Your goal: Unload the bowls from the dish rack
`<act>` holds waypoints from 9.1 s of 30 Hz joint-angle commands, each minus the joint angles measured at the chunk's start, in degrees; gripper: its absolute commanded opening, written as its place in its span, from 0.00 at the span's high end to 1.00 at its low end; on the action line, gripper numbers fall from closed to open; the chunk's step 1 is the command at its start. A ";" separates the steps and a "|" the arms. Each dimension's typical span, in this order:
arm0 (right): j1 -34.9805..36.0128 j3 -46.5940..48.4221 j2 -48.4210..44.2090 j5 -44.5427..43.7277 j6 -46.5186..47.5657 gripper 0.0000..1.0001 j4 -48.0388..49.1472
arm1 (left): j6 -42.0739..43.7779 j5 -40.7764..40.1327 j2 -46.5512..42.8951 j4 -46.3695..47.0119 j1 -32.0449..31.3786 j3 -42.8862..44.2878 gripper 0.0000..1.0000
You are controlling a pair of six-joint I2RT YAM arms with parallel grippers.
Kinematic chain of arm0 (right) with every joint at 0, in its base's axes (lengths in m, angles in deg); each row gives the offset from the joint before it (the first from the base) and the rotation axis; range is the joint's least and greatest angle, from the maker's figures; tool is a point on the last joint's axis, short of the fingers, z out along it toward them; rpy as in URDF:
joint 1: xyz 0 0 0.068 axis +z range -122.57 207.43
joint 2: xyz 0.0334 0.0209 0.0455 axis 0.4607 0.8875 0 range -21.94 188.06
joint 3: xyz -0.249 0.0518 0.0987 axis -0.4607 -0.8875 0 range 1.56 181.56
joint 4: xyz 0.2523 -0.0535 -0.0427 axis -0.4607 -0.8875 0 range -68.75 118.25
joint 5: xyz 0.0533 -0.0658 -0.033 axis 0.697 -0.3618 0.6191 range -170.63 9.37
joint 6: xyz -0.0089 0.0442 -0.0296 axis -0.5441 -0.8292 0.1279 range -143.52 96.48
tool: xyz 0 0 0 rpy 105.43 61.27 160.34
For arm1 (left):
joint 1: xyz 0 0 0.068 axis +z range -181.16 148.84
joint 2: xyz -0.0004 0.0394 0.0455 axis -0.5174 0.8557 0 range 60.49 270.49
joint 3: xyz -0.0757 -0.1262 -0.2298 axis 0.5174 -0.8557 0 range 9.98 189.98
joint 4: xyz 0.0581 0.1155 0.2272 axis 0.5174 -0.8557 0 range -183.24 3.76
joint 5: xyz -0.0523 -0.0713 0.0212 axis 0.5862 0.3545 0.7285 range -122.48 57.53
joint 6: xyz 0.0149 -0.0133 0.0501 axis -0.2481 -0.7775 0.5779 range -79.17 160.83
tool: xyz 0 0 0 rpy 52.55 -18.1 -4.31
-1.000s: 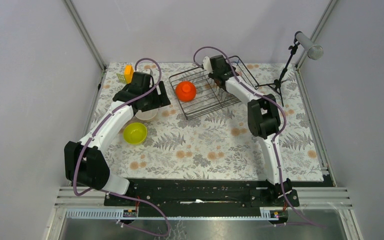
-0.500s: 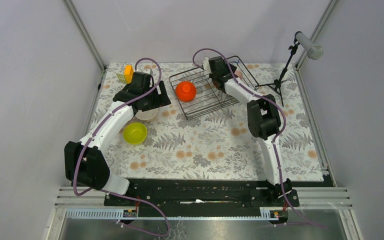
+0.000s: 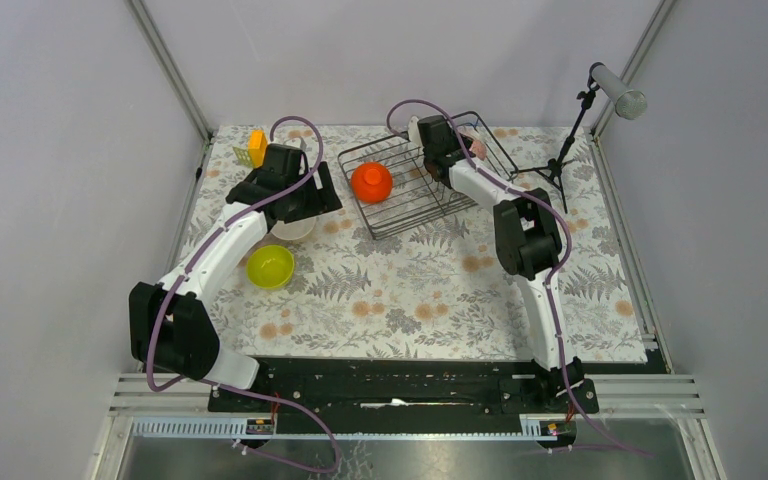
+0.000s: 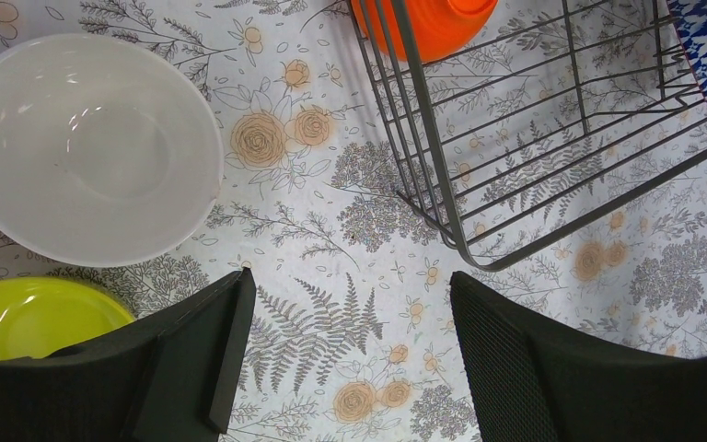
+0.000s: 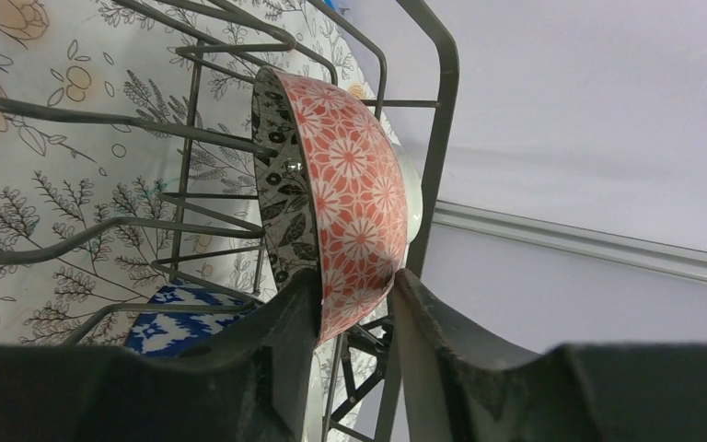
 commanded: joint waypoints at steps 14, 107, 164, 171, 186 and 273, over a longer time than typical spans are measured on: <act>0.61 -5.15 -3.25 -8.32 8.99 0.95 20.04 | 0.91 1.17 -2.37 4.36 -0.04 -1.48 0.18; -24.36 -62.63 -58.06 52.61 -89.33 1.00 -15.96 | -2.40 5.76 -9.64 11.21 -0.06 -4.75 0.17; 0.37 -0.72 -14.53 11.50 -28.10 0.00 -27.48 | -2.73 8.31 -9.77 12.25 -0.10 -12.28 0.16; 2.22 -0.87 -11.76 8.72 -25.99 0.00 -26.17 | -2.11 7.55 -9.82 12.19 -0.04 -11.80 0.16; 2.58 -6.06 -8.20 -6.40 -19.92 0.00 -16.35 | -1.92 6.05 -10.12 12.19 -0.05 -12.12 0.16; 5.17 -10.98 -31.08 -25.61 -37.67 1.00 -2.60 | -2.09 7.17 -8.20 16.34 -0.08 -12.74 0.16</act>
